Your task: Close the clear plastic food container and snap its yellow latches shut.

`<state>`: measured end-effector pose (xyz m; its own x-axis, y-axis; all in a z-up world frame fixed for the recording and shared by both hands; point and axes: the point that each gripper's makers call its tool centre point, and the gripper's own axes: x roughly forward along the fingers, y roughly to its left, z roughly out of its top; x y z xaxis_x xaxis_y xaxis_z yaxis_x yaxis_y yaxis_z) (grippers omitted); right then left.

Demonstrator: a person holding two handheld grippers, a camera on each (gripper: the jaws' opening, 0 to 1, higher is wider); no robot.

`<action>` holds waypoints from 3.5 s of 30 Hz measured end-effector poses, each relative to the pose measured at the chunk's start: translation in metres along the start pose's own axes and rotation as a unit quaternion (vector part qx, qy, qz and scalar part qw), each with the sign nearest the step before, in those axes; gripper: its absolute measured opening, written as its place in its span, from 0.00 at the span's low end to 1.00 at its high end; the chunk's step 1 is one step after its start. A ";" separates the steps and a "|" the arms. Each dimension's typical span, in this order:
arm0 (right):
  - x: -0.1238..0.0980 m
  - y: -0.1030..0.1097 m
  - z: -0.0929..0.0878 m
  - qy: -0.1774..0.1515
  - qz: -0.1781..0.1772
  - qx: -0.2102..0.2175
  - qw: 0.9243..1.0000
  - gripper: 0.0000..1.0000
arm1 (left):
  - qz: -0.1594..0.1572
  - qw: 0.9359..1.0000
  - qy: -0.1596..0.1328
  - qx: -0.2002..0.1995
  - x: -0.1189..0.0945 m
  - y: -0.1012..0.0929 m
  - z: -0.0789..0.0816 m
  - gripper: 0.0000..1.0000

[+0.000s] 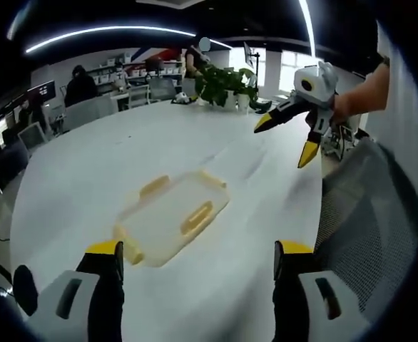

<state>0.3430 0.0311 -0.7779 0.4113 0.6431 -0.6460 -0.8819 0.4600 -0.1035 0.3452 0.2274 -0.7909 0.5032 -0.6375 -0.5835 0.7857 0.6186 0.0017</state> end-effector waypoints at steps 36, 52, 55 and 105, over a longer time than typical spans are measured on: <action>0.016 -0.013 0.011 0.009 0.017 -0.023 1.000 0.70 | -0.007 0.999 0.023 0.027 0.005 0.020 0.000 0.85; 0.027 -0.014 0.016 0.015 0.033 -0.035 0.999 0.68 | -0.014 0.998 0.039 0.045 0.008 0.031 -0.005 0.83; 0.030 -0.015 0.017 0.016 0.035 -0.038 0.999 0.68 | -0.015 0.998 0.042 0.049 0.009 0.034 -0.005 0.83; 0.075 -0.020 0.029 0.048 0.090 -0.088 0.991 0.63 | -0.060 0.984 0.103 0.135 0.025 0.061 -0.018 0.77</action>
<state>0.3984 0.0880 -0.8027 0.2267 0.6408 -0.7335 -0.9691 0.2239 -0.1039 0.3991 0.2577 -0.8198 0.3402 -0.5745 -0.7445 0.9157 0.3826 0.1232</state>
